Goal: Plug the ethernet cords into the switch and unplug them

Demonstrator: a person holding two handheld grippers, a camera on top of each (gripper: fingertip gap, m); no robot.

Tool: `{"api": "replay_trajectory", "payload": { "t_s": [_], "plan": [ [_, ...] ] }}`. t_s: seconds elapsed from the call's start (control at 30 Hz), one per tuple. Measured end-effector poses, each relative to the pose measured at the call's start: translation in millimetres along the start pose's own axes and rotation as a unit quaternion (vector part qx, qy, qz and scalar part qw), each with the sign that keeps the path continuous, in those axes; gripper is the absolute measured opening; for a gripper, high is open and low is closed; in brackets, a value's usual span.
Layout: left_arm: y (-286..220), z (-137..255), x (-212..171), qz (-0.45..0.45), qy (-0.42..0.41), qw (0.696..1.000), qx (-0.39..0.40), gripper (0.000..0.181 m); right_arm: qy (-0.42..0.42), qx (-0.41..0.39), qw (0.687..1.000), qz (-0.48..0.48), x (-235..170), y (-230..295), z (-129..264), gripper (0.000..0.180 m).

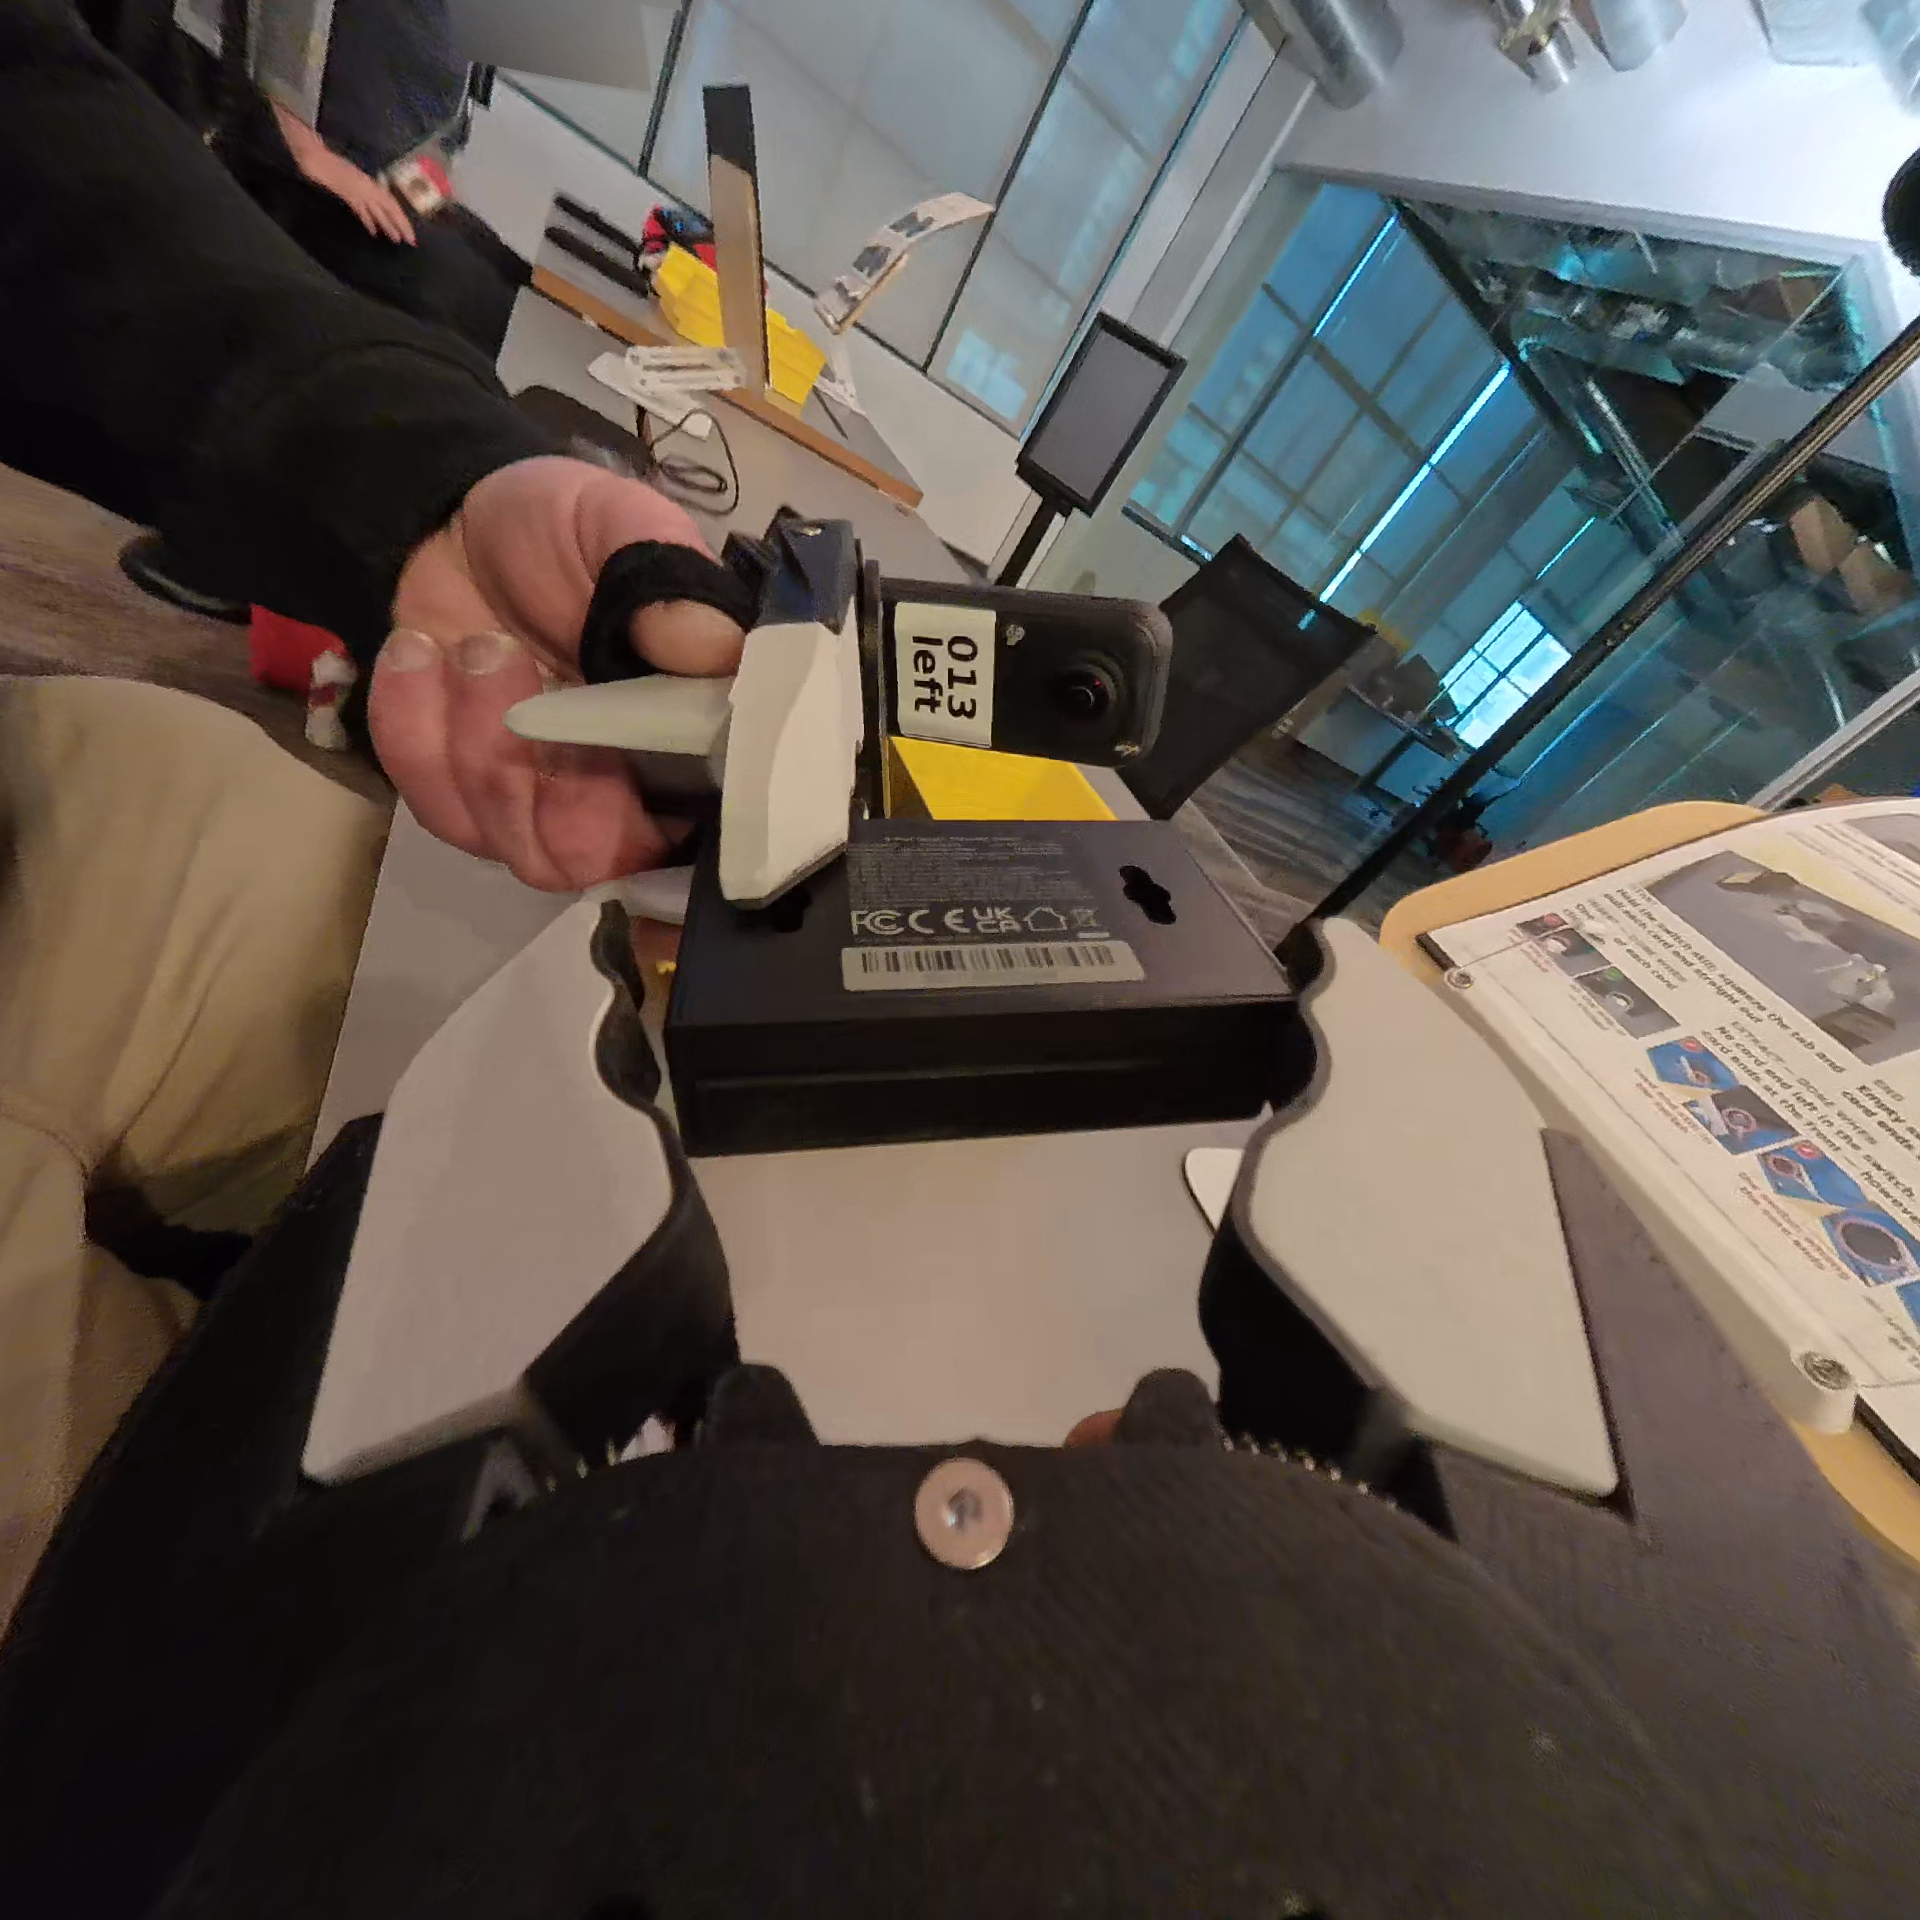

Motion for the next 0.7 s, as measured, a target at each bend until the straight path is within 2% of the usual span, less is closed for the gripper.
{"api": "replay_trajectory", "payload": {
  "t_s": [0.13, 0.27, 0.37, 0.6, 0.7],
  "plan": [
    [4.3, -0.8, -3.1, 0.007, 0.004, 1.0, -0.006, 0.027, 0.004, 0.008, 1.0, -0.001, -2.8, 0.5, 0.8, 0.112],
    [4.4, -0.7, -3.5, 0.006, 0.015, 1.0, -0.015, 0.027, -0.002, 0.021, 1.0, -0.013, -2.3, 1.2, 1.2, 0.113],
    [3.4, -1.1, -3.4, 0.001, 0.019, 1.0, -0.018, 0.027, 0.009, 0.027, 0.999, -0.022, -4.4, 1.1, 1.7, 0.121],
    [5.6, -3.6, -4.8, 0.013, 0.008, 1.0, -0.017, 0.027, 0.014, 0.036, 0.999, -0.036, -6.4, -0.9, 3.9, 0.116],
    [8.8, -2.3, -4.2, 0.023, -0.005, 1.0, -0.012, 0.027, 0.002, 0.021, 0.999, -0.044, -5.7, -1.0, 5.1, 0.125]
  ]
}}
Point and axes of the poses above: each gripper's, where its closed fingertips meet, z back along the fingers, x out of its top, y = z × x across the jaws, the point moved 10 cm from there along z, back along the fingers, and after that the axes turned 7 degrees about -y, right-handed, at the moved point
